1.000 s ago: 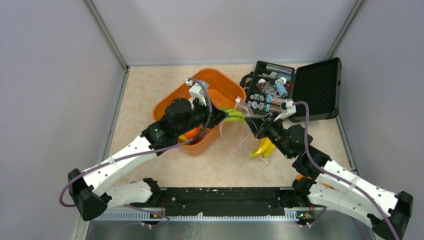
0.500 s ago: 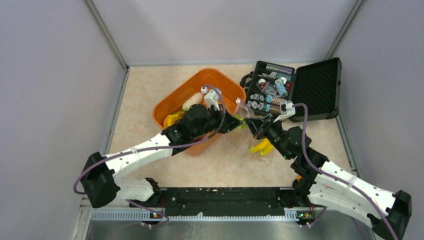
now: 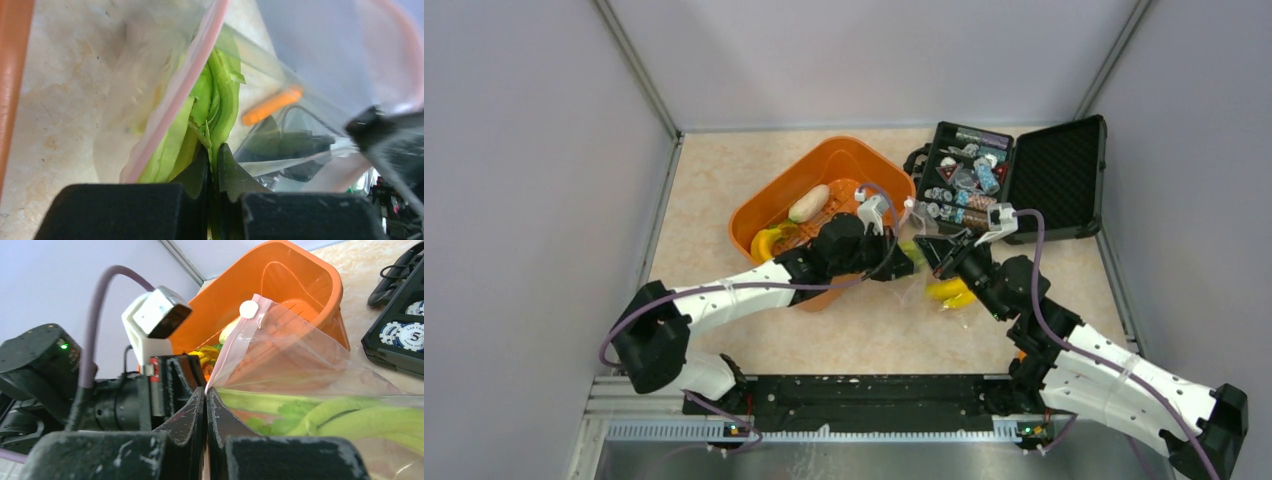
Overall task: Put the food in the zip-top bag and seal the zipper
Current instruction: Adjust the fake vegetable in the zipper food storage bag.
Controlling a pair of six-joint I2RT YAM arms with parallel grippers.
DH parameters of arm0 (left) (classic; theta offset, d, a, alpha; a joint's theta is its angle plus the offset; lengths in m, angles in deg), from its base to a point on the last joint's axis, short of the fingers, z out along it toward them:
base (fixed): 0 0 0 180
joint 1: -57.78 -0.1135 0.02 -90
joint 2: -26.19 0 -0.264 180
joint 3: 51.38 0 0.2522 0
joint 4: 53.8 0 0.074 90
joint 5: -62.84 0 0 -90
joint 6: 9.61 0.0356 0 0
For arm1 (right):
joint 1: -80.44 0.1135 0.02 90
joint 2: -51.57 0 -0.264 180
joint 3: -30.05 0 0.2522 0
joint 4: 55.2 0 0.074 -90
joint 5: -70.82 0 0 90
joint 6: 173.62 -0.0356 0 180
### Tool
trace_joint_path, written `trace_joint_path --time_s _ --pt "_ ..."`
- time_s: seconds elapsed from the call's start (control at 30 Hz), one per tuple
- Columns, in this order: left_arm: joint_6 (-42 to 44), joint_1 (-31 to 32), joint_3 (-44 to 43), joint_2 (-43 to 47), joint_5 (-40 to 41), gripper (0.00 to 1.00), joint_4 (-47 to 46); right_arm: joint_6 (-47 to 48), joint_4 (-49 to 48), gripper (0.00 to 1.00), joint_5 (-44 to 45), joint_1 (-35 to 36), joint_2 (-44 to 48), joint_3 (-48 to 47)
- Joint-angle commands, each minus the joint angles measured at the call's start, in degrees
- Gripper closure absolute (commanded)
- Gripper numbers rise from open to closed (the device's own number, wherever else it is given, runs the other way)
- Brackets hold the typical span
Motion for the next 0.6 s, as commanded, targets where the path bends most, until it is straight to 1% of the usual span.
trace_joint_path --time_s 0.0,0.07,0.17,0.23,0.37,0.47,0.5,0.57 --pt "0.5 0.6 -1.5 -3.4 -4.1 1.0 -0.7 -1.2 -5.1 1.0 -1.7 0.0 1.4 -0.6" --pt "0.4 0.8 -1.7 -4.6 -6.2 1.0 -0.7 -1.4 -5.1 1.0 -1.5 0.1 1.5 -0.5" --pt "1.1 1.4 -0.9 -5.1 -6.9 1.0 -0.7 -1.5 -5.0 1.0 -1.1 0.0 1.8 -0.5" --pt "3.2 1.8 -1.4 -5.8 -6.8 1.0 2.2 -1.5 -4.9 1.0 -0.5 0.0 2.2 -0.6" --pt "8.8 2.8 -4.2 -8.6 -10.2 1.0 10.8 -1.5 -3.7 1.0 1.6 0.0 2.9 -0.8" --pt "11.4 3.5 -4.3 -8.3 -10.5 1.0 14.1 -1.9 -2.6 1.0 4.0 0.0 3.3 -1.2" --pt "11.8 3.6 -3.7 -7.1 -10.3 0.98 14.3 -2.5 -0.8 1.0 5.3 0.0 3.2 -1.6" --pt "12.3 3.6 -2.5 -3.7 -8.5 0.82 14.0 -2.7 1.8 1.0 7.3 0.0 2.9 -2.3"
